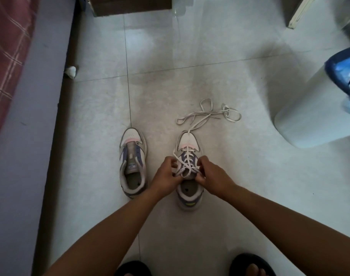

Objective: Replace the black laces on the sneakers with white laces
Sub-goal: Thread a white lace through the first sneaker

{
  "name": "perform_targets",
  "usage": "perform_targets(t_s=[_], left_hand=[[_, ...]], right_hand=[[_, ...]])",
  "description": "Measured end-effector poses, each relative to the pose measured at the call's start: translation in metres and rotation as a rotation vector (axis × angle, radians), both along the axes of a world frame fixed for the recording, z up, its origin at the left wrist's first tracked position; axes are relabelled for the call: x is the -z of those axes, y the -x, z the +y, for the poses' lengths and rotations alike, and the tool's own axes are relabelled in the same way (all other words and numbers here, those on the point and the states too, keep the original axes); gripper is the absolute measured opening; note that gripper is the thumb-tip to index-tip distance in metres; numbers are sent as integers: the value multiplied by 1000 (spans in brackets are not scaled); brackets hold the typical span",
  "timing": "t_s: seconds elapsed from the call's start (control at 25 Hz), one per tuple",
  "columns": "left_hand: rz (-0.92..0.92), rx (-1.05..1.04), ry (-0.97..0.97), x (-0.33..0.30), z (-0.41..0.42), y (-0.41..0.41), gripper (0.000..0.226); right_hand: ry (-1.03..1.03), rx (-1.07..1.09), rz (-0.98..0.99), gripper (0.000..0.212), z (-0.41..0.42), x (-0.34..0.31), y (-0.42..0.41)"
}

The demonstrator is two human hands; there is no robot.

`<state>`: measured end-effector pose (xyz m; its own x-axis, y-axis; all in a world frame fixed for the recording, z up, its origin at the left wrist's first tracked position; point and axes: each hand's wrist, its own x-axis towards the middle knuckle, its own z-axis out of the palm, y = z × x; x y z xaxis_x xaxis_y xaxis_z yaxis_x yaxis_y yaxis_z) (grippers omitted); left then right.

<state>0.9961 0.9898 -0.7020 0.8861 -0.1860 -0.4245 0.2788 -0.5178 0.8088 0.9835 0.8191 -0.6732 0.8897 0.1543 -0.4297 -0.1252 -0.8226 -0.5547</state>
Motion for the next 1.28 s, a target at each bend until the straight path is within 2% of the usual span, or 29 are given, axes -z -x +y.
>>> perform_targets(t_s=[0.08,0.2,0.28,0.4,0.48,0.52,0.6,0.68,0.8,0.96,1.08,1.28], left_hand=[[-40,51,-27,4,-3,5,34],[-165,149,-134,2,-1,6,35],[-220,184,-146,-4,3,6,37],[-414,281,-256,-12,-3,9,30],[-489,249,-308,-16,-12,10,22],[-487,214,-306,-17,-16,10,19],[-380,84,-185,-18,-21,11,15],[-245,-39,-28,-18,-20,11,10],[-179,-52,33,-16,-17,12,8],[-1,-139,122,-13,-16,6,13],[-12,-75,67,-12,-14,4,16],[-24,3,29,-18,-20,15,12]], right_hand=[[-19,-1,-94,30,1,1,7],[6,-119,-209,33,5,5,7],[39,-135,-250,27,6,5,5],[31,-78,-347,11,10,3,5],[-62,69,-286,10,15,2,3],[-146,177,-203,14,18,2,1],[-371,472,42,27,21,-1,-3],[-513,663,214,26,22,-3,-6],[-503,632,186,21,21,-1,-3],[-754,831,166,17,16,2,6],[-867,835,153,14,11,0,9],[-755,649,192,11,3,-4,5]])
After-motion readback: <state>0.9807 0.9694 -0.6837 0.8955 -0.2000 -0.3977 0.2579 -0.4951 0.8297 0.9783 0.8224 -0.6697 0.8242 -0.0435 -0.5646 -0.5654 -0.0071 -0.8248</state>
